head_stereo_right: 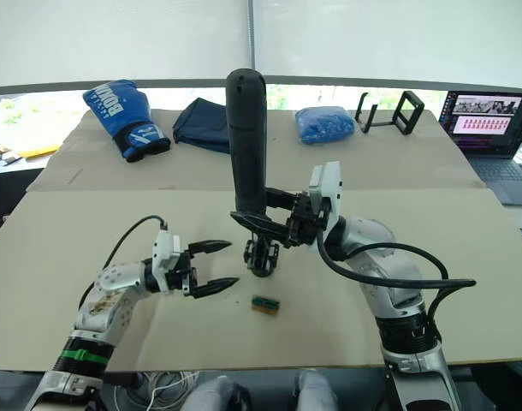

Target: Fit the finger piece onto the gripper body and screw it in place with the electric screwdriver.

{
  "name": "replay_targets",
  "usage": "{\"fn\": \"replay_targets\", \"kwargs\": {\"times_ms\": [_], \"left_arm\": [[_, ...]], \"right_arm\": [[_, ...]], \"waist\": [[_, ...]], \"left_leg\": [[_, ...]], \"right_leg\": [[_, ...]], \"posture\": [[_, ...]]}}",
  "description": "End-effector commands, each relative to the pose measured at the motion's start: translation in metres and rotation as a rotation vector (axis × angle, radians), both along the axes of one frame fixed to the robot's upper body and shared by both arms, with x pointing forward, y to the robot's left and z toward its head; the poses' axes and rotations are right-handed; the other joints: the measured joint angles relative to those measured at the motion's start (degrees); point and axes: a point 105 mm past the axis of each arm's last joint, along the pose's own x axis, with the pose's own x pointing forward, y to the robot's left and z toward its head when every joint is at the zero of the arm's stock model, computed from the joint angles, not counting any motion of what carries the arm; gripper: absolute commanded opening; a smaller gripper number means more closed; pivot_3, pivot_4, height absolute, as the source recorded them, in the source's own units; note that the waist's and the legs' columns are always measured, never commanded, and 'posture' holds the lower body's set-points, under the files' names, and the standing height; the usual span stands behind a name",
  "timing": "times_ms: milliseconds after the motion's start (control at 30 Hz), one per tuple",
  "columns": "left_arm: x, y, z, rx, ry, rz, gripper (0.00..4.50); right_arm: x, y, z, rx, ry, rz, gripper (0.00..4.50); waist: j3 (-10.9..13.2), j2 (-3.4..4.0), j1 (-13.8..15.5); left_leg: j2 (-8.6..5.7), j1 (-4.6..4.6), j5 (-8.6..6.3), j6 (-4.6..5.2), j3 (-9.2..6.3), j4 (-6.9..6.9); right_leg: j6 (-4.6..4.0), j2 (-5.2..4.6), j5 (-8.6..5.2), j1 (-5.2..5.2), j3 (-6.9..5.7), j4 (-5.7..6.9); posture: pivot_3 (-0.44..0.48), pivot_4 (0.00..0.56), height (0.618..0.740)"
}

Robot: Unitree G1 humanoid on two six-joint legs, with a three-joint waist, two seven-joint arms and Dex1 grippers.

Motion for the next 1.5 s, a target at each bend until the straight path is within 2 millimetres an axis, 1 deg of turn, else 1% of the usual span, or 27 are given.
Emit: {"fn": "replay_targets", "kwargs": {"times_ms": [33,467,900,1300,1500], "left_arm": [[0.001,-0.007,0.012,-0.011,-0.035,-0.020,4.50],[0.003,-0.013,0.019,-0.015,-0.043,-0.018,4.50],[0.001,-0.011,0.010,0.003,-0.029,-0.014,4.50],[0.000,-0.011,0.009,0.008,-0.027,-0.016,4.50],[0.000,-0.009,0.008,0.010,-0.024,-0.016,4.50]], "right_arm": [[-0.006,-0.005,0.024,0.044,-0.107,0.000,1.91],[-0.007,-0.005,0.022,0.042,-0.104,-0.001,1.91],[-0.009,-0.003,0.017,0.041,-0.082,0.008,1.91],[-0.008,-0.002,0.014,0.039,-0.080,-0.001,1.91],[-0.007,-0.002,0.015,0.044,-0.084,-0.008,1.91]], "waist": [[0.0,0.00,0.0],[0.0,0.00,0.0],[0.0,0.00,0.0],[0.0,0.00,0.0],[0.0,0.00,0.0]], "left_leg": [[0.00,0.00,0.00,0.00,0.00,0.00],[0.00,0.01,0.01,-0.01,-0.01,0.00],[0.00,0.01,0.01,-0.01,0.00,0.00],[0.00,0.01,0.01,-0.01,-0.01,0.00],[0.00,0.01,0.01,-0.01,-0.01,0.00]], "right_leg": [[0.00,0.00,0.00,0.00,0.00,0.00],[0.00,0.01,0.00,0.00,0.00,0.01],[0.00,0.01,0.00,0.00,0.00,0.01],[0.00,0.01,0.00,0.00,0.00,0.01],[0.00,0.01,0.00,0.00,0.00,0.02]], "posture": [[0.000,0.150,0.740],[0.000,0.150,0.740],[0.000,0.150,0.740],[0.000,0.150,0.740],[0.000,0.150,0.740]]}}
